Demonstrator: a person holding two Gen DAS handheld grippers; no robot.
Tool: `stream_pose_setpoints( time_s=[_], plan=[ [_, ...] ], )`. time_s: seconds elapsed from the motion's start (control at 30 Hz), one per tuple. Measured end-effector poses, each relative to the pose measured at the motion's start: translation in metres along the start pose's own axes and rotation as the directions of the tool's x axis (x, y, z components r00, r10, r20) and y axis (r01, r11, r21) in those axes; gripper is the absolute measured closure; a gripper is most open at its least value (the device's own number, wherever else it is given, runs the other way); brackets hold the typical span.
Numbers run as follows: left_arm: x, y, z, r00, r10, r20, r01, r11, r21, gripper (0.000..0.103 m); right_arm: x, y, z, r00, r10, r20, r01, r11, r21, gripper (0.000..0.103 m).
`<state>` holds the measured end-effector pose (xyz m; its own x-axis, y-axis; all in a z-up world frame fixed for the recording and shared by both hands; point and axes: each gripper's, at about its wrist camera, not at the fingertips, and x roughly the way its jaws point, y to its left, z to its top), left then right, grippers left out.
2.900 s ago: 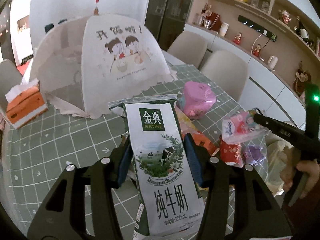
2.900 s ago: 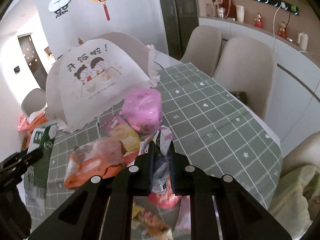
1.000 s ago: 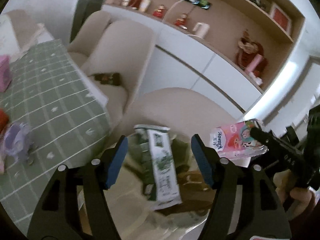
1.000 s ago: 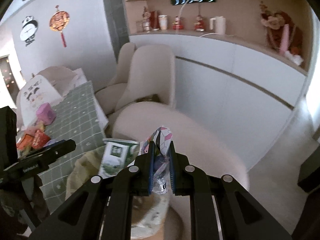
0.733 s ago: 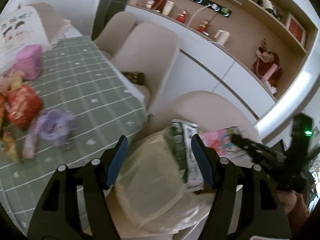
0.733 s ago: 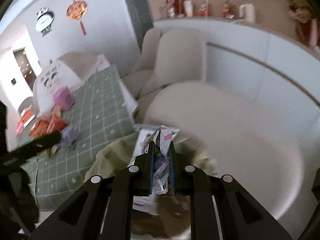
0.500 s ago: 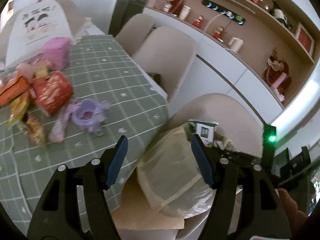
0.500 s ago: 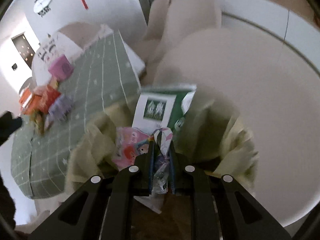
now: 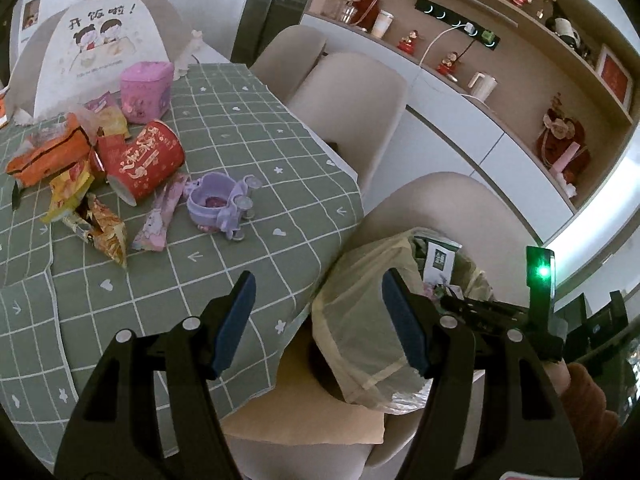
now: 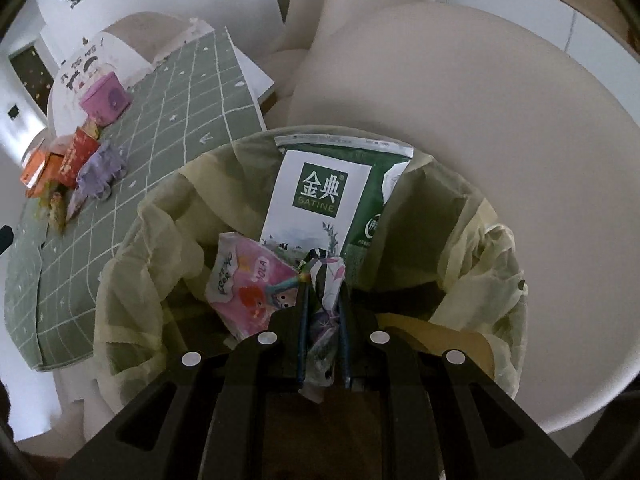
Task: Collect trash
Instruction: 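Move both grippers back over the table toward the snack wrappers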
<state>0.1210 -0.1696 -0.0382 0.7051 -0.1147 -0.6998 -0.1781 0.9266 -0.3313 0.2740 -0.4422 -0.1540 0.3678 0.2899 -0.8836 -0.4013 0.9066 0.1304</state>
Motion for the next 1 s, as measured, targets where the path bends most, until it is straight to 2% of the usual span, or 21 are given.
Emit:
stream_pose_setpoints(
  time_s=[0.1,0.23,0.27,0.53,0.6,0.67,0.8,0.9,1.0],
  plan=[
    [-0.004,0.005,-0.001,1.000,-0.004,0.009,0.004,1.000,-0.002,0.041,-0.013,-0.004,-0.007,0.999,0.008,0.040,-0.009,0.999,0.031,0.086],
    [-0.004,0.011,-0.004,1.000,-0.015,0.002,0.015,1.000,0.007,0.041,-0.031,-0.005,-0.013,0.995,0.002,0.104,-0.007,0.999,0.054,0.066],
    [-0.003,0.014,-0.004,1.000,-0.020,-0.005,0.020,1.000,0.014,0.041,-0.036,-0.003,-0.014,0.993,-0.012,0.119,0.005,0.998,0.060,0.064],
    [-0.007,0.040,0.009,0.999,-0.045,-0.028,0.048,0.991,0.128,0.041,-0.076,0.016,-0.015,0.970,-0.085,0.226,0.052,0.988,0.146,0.063],
    [-0.011,0.054,0.015,0.998,-0.052,-0.023,0.055,0.989,0.138,0.041,-0.087,0.030,-0.012,0.960,-0.075,0.269,0.030,0.985,0.169,0.063],
    [-0.013,0.070,0.019,0.999,-0.042,-0.016,0.044,0.987,0.152,0.041,-0.095,0.050,-0.007,0.948,-0.079,0.307,0.028,0.986,0.166,0.058],
    [-0.018,0.116,0.030,0.999,-0.035,-0.010,0.036,0.989,0.142,0.041,-0.103,0.095,0.000,0.927,-0.047,0.373,-0.009,0.989,0.147,0.055],
    [-0.024,0.159,0.040,1.000,-0.005,0.011,0.004,0.989,0.147,0.041,-0.099,0.134,0.005,0.933,-0.018,0.359,-0.023,0.994,0.107,0.054],
    [-0.032,0.216,0.055,0.999,0.031,0.027,-0.034,0.995,0.096,0.041,-0.086,0.178,0.010,0.945,-0.022,0.327,0.001,0.998,0.064,0.054]
  ],
)
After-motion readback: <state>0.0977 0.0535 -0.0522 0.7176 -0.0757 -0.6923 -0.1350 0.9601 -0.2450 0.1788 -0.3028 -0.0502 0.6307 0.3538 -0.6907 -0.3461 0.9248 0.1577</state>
